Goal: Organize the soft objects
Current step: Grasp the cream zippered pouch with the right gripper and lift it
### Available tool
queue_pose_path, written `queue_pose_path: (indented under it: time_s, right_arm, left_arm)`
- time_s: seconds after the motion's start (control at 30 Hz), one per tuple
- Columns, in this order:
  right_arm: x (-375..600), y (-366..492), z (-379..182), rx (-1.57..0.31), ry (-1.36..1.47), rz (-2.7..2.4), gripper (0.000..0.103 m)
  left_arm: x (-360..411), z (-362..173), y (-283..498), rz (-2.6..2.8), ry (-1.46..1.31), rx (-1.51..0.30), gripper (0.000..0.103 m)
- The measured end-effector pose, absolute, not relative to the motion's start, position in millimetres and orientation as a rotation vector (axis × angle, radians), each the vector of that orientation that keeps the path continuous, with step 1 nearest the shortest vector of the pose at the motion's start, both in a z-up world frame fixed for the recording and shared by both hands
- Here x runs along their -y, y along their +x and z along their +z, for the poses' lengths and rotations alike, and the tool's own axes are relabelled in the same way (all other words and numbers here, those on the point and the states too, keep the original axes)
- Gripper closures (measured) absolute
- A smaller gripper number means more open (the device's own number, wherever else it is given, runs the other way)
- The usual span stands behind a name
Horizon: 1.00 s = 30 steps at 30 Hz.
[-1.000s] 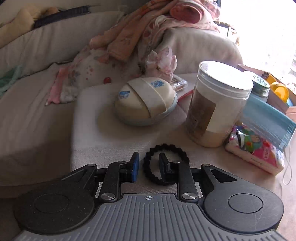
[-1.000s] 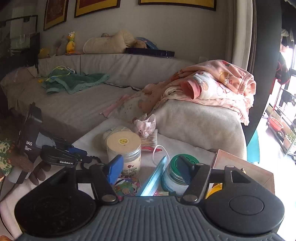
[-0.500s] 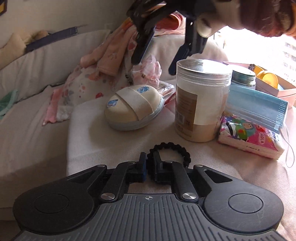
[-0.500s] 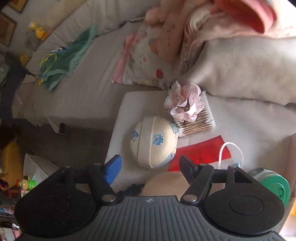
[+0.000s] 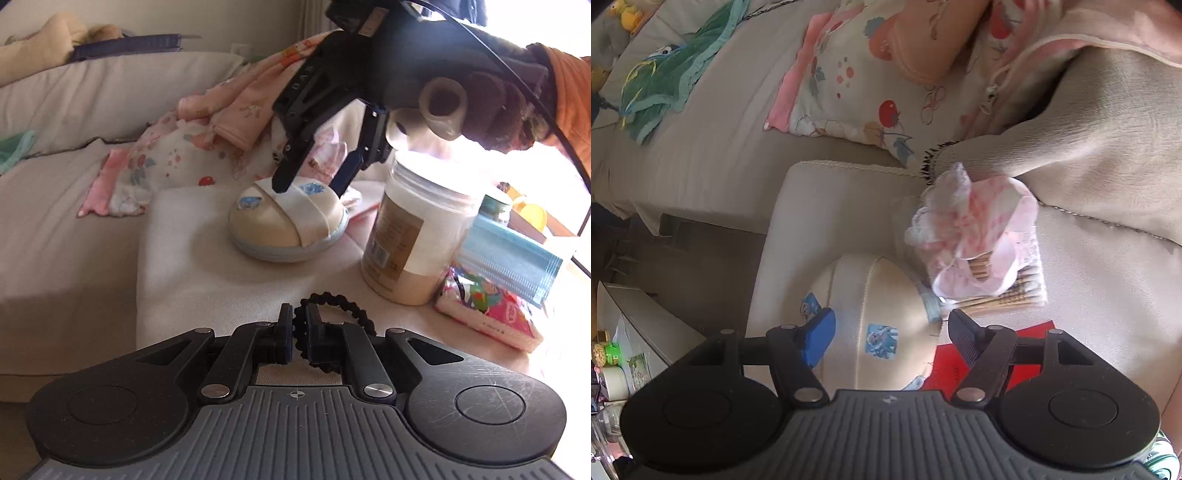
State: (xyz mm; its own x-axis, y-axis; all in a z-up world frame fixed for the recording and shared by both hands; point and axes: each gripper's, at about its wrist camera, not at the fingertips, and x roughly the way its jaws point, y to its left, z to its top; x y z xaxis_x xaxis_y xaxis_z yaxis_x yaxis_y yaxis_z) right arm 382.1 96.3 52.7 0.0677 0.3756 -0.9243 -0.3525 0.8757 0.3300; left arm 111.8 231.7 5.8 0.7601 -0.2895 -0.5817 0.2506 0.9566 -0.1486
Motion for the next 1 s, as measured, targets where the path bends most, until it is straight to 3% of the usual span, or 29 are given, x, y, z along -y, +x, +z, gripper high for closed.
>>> queue_pose_path:
  time_s: [0.47,1.0]
  right_arm:
    - [-119,336,92,-1.324,0.001,0.703,0.038]
    - [-161,317,101,-1.137,-0.011,0.755,0.038]
  left_arm:
    - [-297,35,126,-0.147,-0.242,-0.521,0.094]
    - [-330,5,150,-0.092,-0.379,-0.576,0.094]
